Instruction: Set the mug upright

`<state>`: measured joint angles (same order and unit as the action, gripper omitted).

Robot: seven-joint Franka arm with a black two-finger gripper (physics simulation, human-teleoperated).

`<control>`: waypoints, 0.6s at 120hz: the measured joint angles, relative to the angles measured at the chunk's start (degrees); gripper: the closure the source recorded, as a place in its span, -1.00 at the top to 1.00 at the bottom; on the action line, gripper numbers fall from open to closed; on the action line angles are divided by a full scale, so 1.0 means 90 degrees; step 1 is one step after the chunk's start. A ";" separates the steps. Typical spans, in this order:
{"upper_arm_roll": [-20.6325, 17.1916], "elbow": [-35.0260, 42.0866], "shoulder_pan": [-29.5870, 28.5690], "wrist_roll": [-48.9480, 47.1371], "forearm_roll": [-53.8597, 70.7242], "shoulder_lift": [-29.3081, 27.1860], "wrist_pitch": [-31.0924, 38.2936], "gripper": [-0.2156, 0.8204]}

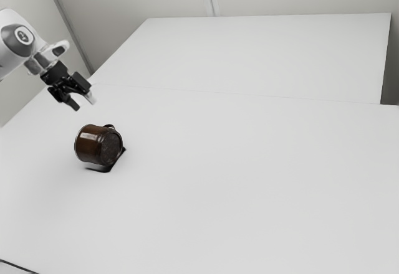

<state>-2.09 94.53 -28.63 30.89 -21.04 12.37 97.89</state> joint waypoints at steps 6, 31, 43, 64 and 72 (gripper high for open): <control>0.0003 -0.0033 -0.0113 0.0177 -0.0089 0.0089 0.0005 0.58; 0.0000 -0.0155 -0.0557 0.0906 -0.0450 0.0475 0.0002 0.58; 0.0003 -0.0271 -0.0728 0.1221 -0.0556 0.0665 -0.0009 0.58; -0.0001 -0.0472 -0.1055 0.1710 -0.0760 0.1057 -0.0099 0.58; -0.0002 -0.0491 -0.1148 0.1871 -0.0850 0.1208 -0.0148 0.58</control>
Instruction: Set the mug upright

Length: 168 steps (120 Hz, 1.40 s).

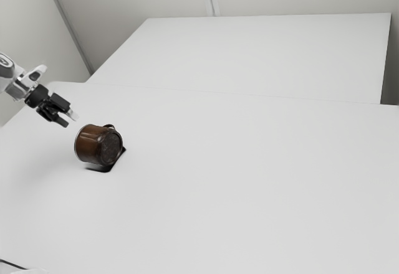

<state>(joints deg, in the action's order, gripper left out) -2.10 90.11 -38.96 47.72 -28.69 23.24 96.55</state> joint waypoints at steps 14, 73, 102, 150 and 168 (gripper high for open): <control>0.0000 -0.0120 -0.0118 0.0242 -0.0115 0.0214 -0.0090 0.58; 0.0000 -0.0254 -0.0242 0.0795 -0.0830 0.0795 -0.0718 0.58; -0.0009 -0.0160 -0.0285 0.0873 -0.1280 0.1009 -0.1268 0.58; -0.0010 -0.0156 -0.0288 0.0857 -0.1556 0.1049 -0.1791 -0.36; -0.0019 -0.0162 -0.0300 0.0855 -0.1565 0.1021 -0.1892 -0.62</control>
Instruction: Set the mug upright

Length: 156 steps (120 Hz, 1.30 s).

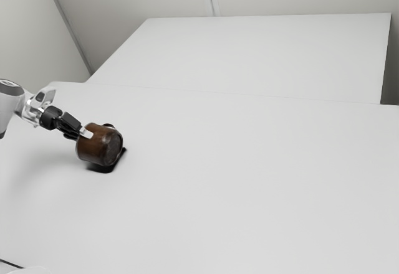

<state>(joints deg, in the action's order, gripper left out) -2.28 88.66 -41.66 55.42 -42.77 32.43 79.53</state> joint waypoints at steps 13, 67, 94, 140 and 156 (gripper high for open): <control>-0.0007 -0.0013 0.0014 -0.0001 -0.0001 -0.0004 -0.0032 -0.73; -0.0003 0.0297 0.0384 -0.0014 0.0128 -0.0671 0.0202 -0.88; -0.0178 0.1242 0.0902 0.0000 0.0801 -0.1572 0.1246 -0.90; -0.1035 0.2984 0.1542 -0.0027 0.2397 -0.2897 0.3988 -0.91; -0.1372 0.3476 0.1537 -0.0059 0.2773 -0.3190 0.4705 -0.91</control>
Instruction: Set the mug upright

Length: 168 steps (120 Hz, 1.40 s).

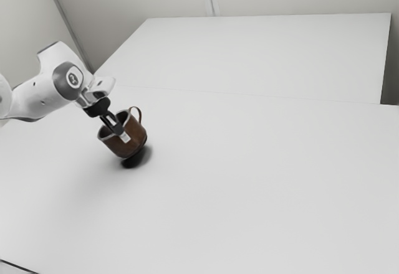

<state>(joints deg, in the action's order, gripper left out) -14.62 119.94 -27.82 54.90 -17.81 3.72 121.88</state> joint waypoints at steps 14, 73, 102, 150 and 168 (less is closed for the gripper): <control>-0.0160 0.0374 0.0059 -0.0031 0.0224 -0.0230 0.0469 -0.91; -0.0530 0.1073 0.0298 -0.0641 0.1415 -0.0581 0.1067 -0.91; -0.0566 0.1203 0.0067 -0.1036 0.1513 -0.0623 0.1035 -0.91; -0.0650 0.1197 -0.0121 -0.1305 0.1499 -0.0602 0.0966 0.20; -0.0680 0.1070 0.0005 -0.1359 0.1487 -0.0741 0.0673 0.39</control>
<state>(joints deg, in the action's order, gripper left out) -20.74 129.57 -27.77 42.66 -4.43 -2.95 127.94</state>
